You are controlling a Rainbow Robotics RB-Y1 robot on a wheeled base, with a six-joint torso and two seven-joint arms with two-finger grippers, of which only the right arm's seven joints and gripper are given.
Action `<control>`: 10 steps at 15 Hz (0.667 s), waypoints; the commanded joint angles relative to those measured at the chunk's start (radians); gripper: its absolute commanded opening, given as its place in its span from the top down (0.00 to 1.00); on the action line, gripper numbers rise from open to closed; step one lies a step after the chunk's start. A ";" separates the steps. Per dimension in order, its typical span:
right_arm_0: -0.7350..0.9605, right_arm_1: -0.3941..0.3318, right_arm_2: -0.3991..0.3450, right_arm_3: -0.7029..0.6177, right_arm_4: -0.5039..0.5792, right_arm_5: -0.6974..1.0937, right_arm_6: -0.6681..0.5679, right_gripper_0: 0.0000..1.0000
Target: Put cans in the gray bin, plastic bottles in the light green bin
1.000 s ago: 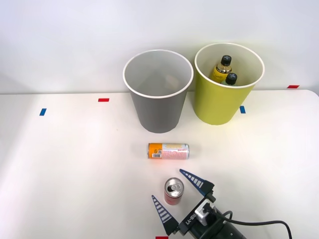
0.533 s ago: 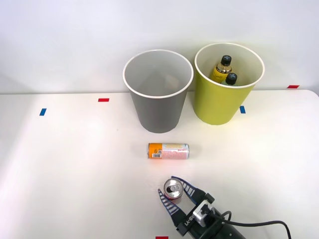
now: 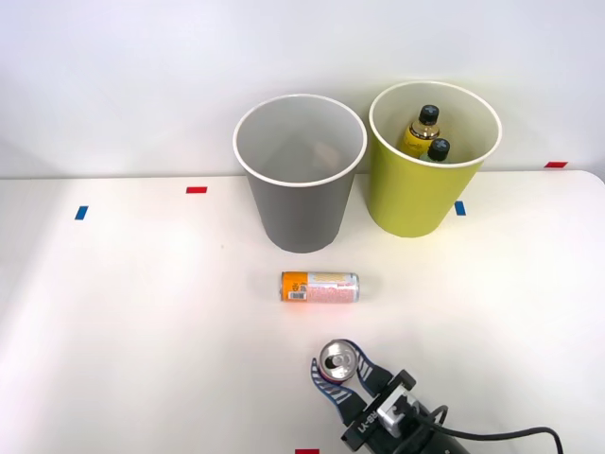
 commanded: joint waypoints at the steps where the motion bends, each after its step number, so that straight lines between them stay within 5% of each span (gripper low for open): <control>1: 0.004 -0.022 -0.029 -0.045 0.017 -0.015 -0.008 0.91; 6: 0.010 -0.019 -0.110 -0.083 0.037 0.001 -0.014 1.00; 10: 0.049 -0.026 -0.175 -0.306 0.041 0.206 -0.023 1.00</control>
